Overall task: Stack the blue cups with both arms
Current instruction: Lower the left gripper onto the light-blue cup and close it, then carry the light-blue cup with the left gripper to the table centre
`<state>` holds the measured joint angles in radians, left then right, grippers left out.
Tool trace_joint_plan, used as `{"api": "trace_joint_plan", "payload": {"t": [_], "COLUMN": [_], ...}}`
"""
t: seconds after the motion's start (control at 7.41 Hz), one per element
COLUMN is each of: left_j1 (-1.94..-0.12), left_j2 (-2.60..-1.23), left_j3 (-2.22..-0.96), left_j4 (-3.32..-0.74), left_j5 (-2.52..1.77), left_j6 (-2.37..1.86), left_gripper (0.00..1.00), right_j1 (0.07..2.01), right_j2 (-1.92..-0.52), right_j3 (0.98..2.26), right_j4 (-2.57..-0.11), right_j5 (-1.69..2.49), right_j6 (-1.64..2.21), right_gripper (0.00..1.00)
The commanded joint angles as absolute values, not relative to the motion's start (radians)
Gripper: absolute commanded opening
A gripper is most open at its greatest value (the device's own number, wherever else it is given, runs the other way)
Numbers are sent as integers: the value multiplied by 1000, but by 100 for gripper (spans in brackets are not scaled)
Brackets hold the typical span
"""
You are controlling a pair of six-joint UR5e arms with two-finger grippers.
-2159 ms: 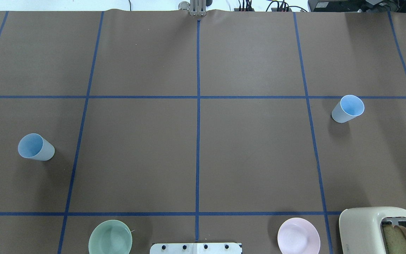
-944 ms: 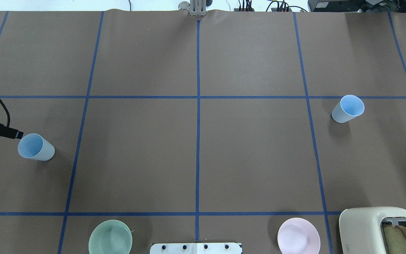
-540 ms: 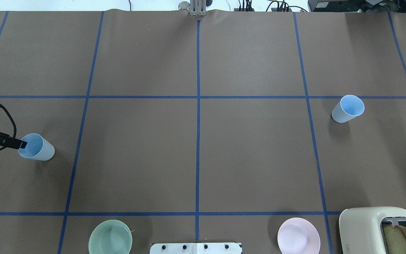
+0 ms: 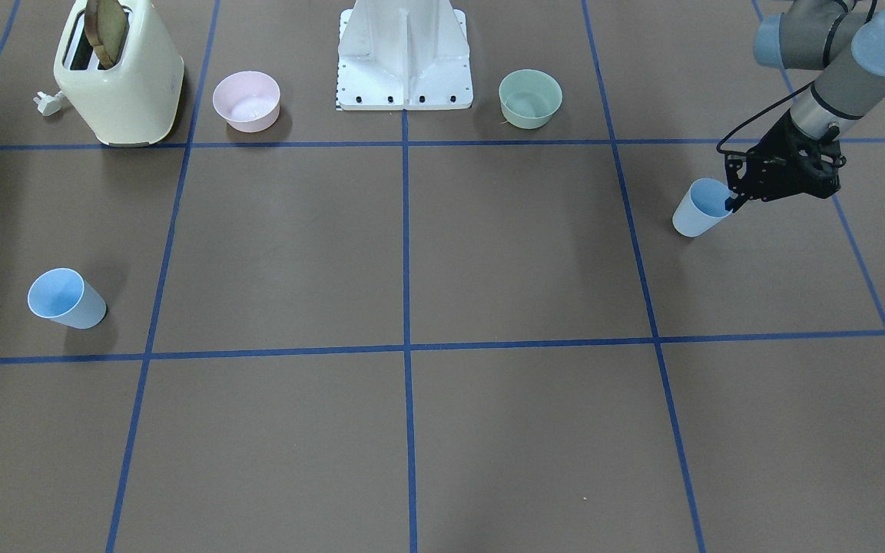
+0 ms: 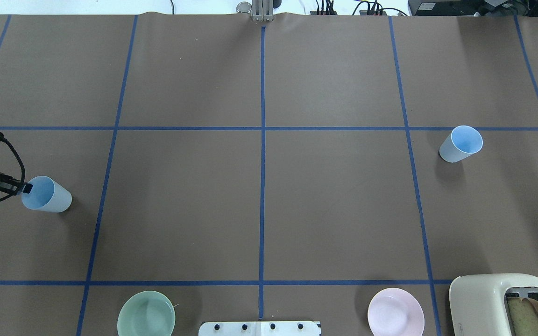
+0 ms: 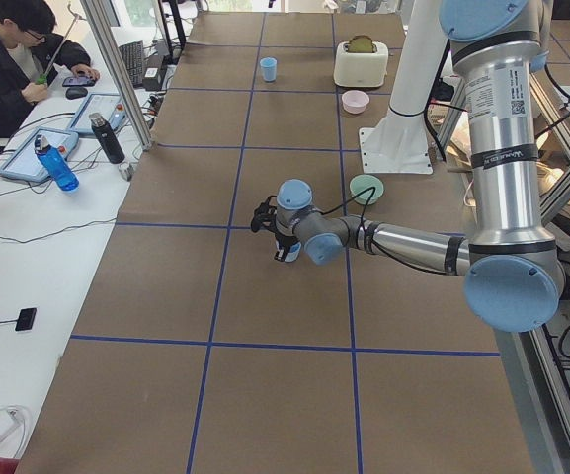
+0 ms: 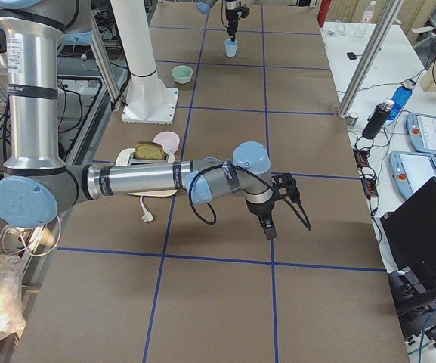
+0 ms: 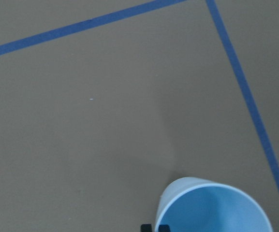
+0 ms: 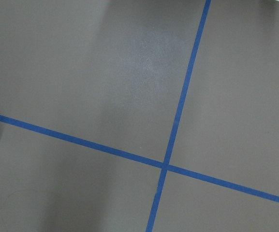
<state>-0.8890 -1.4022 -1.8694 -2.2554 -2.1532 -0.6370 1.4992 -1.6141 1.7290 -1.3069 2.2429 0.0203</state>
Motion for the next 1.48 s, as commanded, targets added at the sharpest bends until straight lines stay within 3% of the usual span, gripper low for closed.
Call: {"api": "trace_joint_plan", "payload": {"t": [0.0, 0.54, 0.67, 0.94, 1.35], "left_j1": [-896, -884, -800, -648, -537], "left_j2": [-1451, -2017, -2119, -2318, -2378], "left_j3": [-1922, -1873, -1847, -1666, -1568], "left_j4": [-2179, -1592, -1515, -1519, -1590], "left_j5": [-2183, -2149, -2084, -1976, -1904], "left_j6": [-653, -774, -867, -1038, -1078], "left_gripper": [0, 0, 0, 0, 0], "right_j1": [1496, 1491, 1490, 1488, 1485], "right_j2": [-1614, -1614, -1614, -1614, -1611], "right_j3": [1729, 1727, 1727, 1727, 1727], "right_j4": [-1307, -1308, -1308, -1308, -1308], "right_j5": [2244, 2244, 2246, 2247, 2247], "right_j6": [21, 26, 31, 37, 51], "right_gripper": [100, 100, 100, 100, 100]}}
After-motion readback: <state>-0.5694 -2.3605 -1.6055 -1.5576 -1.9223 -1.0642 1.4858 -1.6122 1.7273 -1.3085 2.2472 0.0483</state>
